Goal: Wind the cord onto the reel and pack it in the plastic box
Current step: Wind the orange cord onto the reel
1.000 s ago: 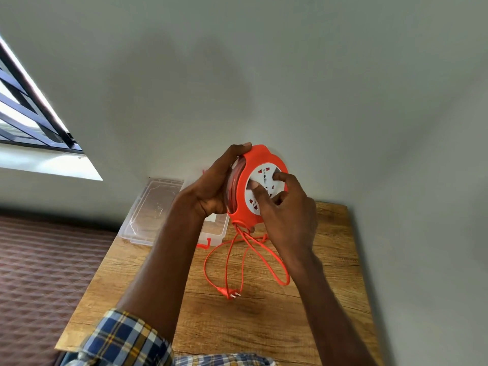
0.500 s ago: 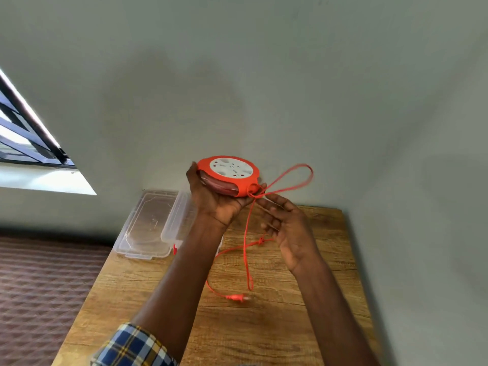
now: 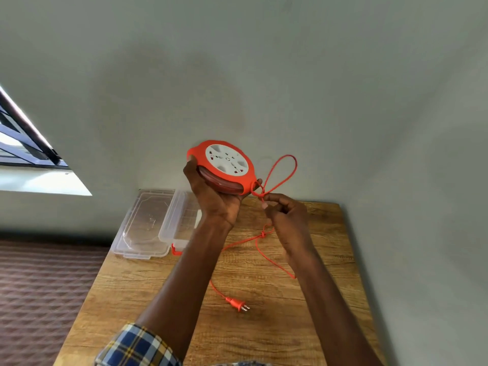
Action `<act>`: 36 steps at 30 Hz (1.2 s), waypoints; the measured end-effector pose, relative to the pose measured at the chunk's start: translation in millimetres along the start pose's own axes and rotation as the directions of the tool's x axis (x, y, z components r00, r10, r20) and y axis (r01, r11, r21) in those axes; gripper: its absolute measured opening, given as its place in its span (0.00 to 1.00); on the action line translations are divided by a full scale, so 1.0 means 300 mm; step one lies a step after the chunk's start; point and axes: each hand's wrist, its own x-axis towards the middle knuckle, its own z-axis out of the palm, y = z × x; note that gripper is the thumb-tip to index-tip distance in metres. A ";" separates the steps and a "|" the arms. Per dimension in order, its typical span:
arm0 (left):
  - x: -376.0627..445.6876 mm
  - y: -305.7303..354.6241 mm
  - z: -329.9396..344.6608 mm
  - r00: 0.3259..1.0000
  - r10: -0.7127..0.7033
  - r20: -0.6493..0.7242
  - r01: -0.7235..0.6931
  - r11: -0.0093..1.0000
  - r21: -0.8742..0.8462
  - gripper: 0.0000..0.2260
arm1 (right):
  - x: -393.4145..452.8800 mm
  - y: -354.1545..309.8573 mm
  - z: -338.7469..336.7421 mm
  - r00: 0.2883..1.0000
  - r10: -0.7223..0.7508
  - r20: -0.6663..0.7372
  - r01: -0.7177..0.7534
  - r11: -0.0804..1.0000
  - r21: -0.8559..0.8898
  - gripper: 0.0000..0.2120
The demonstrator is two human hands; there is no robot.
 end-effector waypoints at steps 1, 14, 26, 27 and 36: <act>0.002 0.006 0.001 1.000 0.002 -0.013 -0.002 1.000 -0.021 0.36 | 0.008 0.005 -0.014 0.999 -0.053 0.010 0.054 0.996 -0.065 0.14; 0.023 0.037 -0.067 0.992 -0.013 -0.125 -0.003 0.992 -0.128 0.37 | 0.031 0.028 -0.029 0.974 -0.033 0.224 0.069 0.986 -0.155 0.19; 0.004 -0.027 -0.014 0.994 -0.090 -0.065 0.085 0.993 -0.079 0.37 | 0.031 0.039 0.001 0.985 -0.104 0.136 0.078 0.980 0.183 0.14; 0.002 -0.035 -0.011 0.994 -0.092 -0.066 0.087 0.993 -0.074 0.37 | 0.027 0.042 0.005 0.989 -0.096 0.114 0.073 0.979 0.191 0.13; -0.009 -0.044 -0.003 0.989 -0.134 -0.069 0.127 0.987 -0.099 0.37 | 0.017 0.037 -0.013 0.960 -0.007 0.280 -0.122 0.890 0.440 0.14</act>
